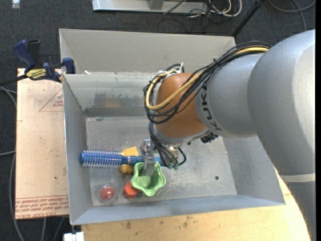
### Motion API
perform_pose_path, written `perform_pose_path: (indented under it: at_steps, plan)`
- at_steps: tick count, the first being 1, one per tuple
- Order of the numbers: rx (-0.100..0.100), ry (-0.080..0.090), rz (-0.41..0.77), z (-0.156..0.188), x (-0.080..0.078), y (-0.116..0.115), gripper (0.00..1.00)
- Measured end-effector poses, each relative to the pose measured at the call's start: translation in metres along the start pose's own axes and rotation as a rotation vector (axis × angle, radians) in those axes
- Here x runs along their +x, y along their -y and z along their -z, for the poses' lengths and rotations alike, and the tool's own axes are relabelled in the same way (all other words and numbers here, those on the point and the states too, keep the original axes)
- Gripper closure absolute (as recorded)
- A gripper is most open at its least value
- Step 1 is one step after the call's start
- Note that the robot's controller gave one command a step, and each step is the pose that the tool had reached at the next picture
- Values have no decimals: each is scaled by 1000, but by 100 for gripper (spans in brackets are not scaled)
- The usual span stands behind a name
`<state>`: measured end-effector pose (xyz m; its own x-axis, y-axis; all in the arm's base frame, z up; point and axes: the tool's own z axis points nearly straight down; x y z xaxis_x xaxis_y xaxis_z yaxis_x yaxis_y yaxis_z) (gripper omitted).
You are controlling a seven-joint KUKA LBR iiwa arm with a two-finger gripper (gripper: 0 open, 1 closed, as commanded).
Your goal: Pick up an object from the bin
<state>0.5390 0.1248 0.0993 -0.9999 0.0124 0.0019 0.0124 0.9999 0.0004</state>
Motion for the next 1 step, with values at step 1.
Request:
perform_pose_path:
  at_steps: [1]
  plan:
    - [-4, 13, 15, 106, -20, -23, 100]
